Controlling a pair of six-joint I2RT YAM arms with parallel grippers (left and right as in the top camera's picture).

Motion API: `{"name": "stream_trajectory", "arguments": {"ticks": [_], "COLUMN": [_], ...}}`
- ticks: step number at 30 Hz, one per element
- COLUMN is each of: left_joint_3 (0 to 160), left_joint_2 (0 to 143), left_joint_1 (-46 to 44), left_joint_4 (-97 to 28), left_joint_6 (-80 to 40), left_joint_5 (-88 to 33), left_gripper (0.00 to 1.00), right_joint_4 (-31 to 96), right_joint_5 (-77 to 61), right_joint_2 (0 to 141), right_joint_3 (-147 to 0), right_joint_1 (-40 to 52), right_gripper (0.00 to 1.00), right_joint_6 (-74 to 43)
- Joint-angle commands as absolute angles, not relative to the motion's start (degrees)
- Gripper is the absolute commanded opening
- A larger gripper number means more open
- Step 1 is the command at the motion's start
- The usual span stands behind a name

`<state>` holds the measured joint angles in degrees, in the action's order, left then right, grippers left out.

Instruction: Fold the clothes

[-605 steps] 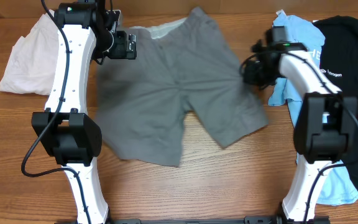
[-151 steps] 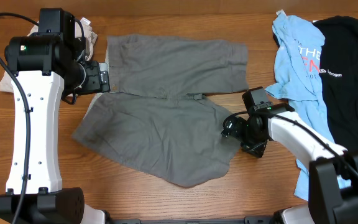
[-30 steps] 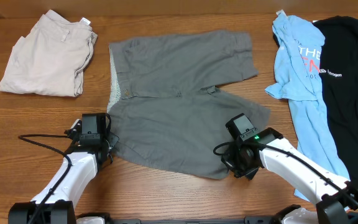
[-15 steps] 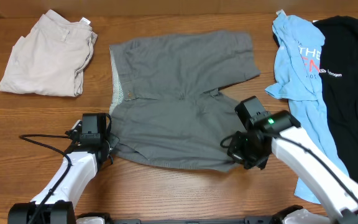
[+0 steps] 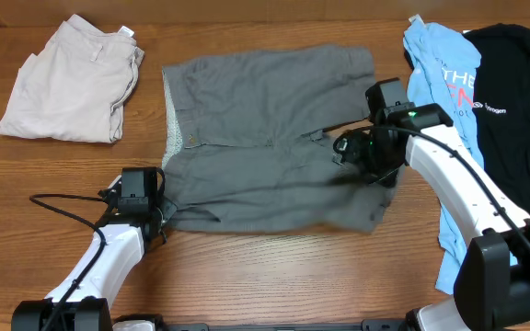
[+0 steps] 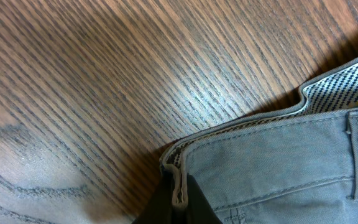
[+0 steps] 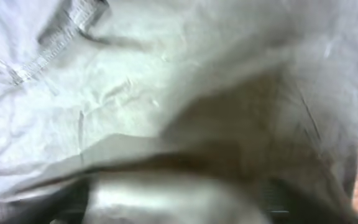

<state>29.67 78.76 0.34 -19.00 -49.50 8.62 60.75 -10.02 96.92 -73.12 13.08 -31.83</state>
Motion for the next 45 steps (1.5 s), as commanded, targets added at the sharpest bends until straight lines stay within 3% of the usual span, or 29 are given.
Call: {"name": "stream_trajectory", "arguments": {"ticks": [1,7,13,26,28,29,30,40,45], "left_joint_3": [28.6,28.6,28.6,28.6,28.6,28.6,28.6,28.6,28.6], "left_joint_2": [79.4,79.4,79.4,79.4,79.4,79.4,79.4,79.4,79.4], "left_joint_1": [0.0,0.0,0.0,0.0,0.0,0.0,0.0,0.0,0.0], "left_joint_4": [-20.3,-20.1,-19.4,-19.0,-19.0,-19.0,-19.1,-19.6,-19.6], "left_joint_6": [-48.2,-48.2,-48.1,-46.6,-46.2,-46.2,-46.2,-44.7,-43.7], "left_joint_5": [9.6,9.6,9.6,9.6,9.6,9.6,9.6,9.6,9.6], "left_gripper": [0.04,0.04,0.05,0.06,0.06,0.06,0.05,0.04,0.05], "right_joint_4": [65.3,78.1,82.6,58.7,54.5,54.3,56.2,71.9,66.7], "right_joint_5": [-9.1,-7.6,-8.6,-15.3,-14.9,-13.9,-12.2,-12.7,-9.8], "right_joint_2": [97.0,93.1,89.7,89.7,89.7,89.7,89.5,73.3,79.8], "right_joint_3": [-74.0,-73.9,-69.9,-43.5,-40.3,-39.7,-39.9,-45.5,-56.1], "right_joint_1": [13.0,13.1,15.9,26.8,26.8,26.8,26.8,26.7,25.2], "right_gripper": [1.0,0.97,0.95,0.61,0.41,0.07,0.04,0.04,0.04], "right_joint_6": [-33.5,-43.4,-45.8,-59.4,-60.1,-60.7,-61.8,-58.0,-49.8]}}
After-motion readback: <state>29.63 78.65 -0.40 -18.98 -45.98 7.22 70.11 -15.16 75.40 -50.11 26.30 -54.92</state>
